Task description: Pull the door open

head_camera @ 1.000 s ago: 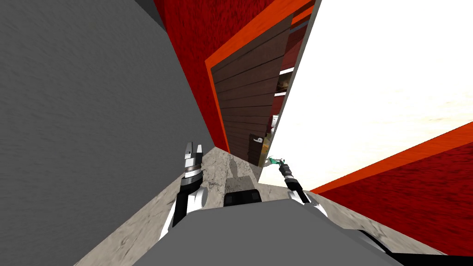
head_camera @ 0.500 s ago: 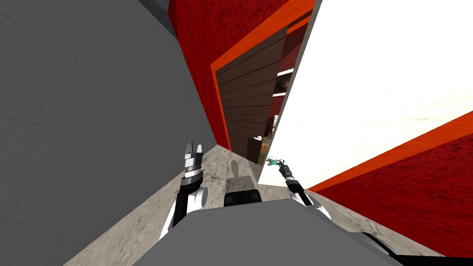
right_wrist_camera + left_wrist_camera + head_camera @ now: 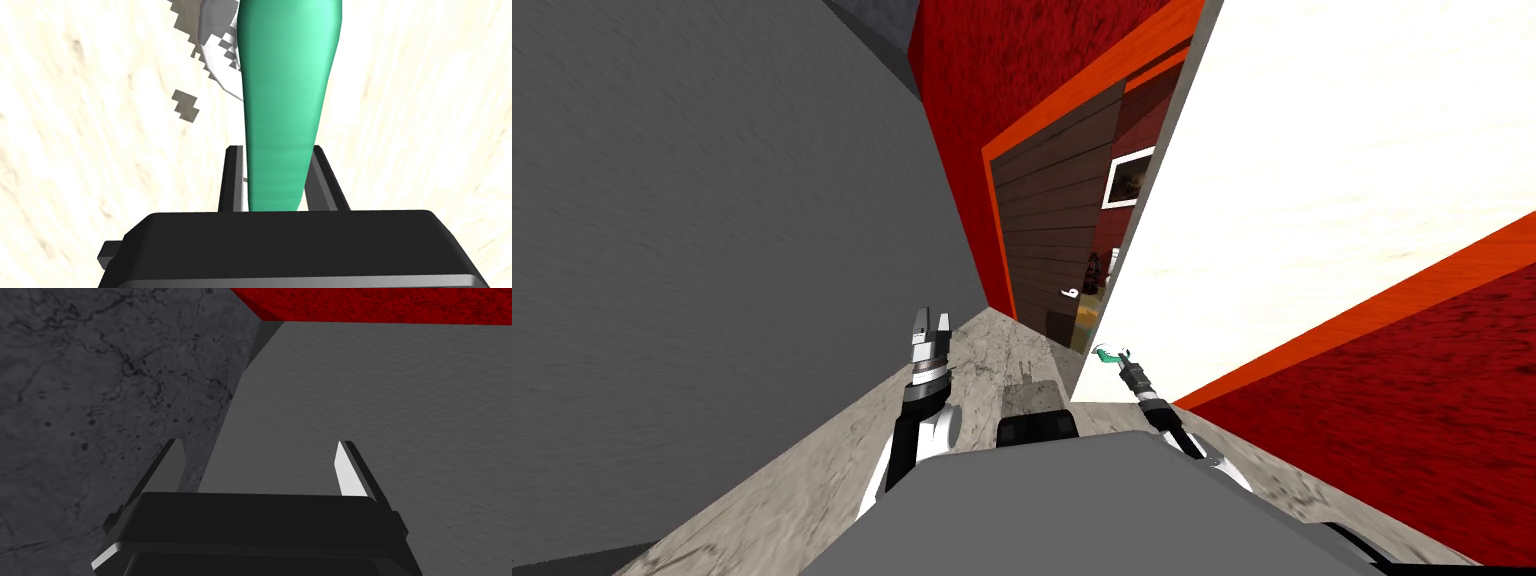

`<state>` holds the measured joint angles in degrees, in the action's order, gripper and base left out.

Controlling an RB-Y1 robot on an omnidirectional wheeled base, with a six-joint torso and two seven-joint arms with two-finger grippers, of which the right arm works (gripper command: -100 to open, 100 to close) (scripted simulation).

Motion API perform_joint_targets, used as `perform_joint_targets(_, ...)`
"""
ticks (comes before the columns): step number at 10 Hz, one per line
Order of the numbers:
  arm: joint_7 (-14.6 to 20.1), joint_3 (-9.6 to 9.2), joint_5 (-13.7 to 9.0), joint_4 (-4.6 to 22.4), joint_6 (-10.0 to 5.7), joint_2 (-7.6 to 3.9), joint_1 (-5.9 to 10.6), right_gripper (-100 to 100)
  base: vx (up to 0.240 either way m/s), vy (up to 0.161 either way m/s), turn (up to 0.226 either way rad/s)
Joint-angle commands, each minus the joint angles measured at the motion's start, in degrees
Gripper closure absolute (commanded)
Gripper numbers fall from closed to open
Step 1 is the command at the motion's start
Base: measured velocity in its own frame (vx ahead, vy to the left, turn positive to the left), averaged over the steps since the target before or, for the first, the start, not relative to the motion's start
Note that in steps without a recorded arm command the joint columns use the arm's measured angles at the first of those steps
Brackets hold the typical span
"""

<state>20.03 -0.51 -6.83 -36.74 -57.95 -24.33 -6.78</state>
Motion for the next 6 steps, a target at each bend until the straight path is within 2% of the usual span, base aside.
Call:
perform_joint_targets(1, 1.27, -1.48, 0.79, -0.32, -1.52, -0.31, -0.79, 100, -0.246, -0.087, 0.124)
perform_joint_targets(2, 1.45, -1.64, 0.88, -0.35, -1.73, -0.42, -0.93, 100, -0.181, -0.037, 0.054)
perform_joint_targets(3, 1.02, -1.09, 0.59, -1.07, -0.57, -0.56, -1.16, 100, -0.076, -0.013, -0.014)
perform_joint_targets(4, 1.38, -1.61, 0.89, -0.95, -2.44, -0.86, -2.81, 100, -0.053, -0.020, 0.054)
perform_joint_targets(5, 1.38, -1.61, 0.89, -0.95, -2.44, -0.86, -2.81, 100, -0.042, -0.023, 0.028)
perform_joint_targets(6, 1.54, -1.89, 1.05, -0.98, -3.58, -1.03, -3.71, 100, -0.029, -0.017, 0.036)
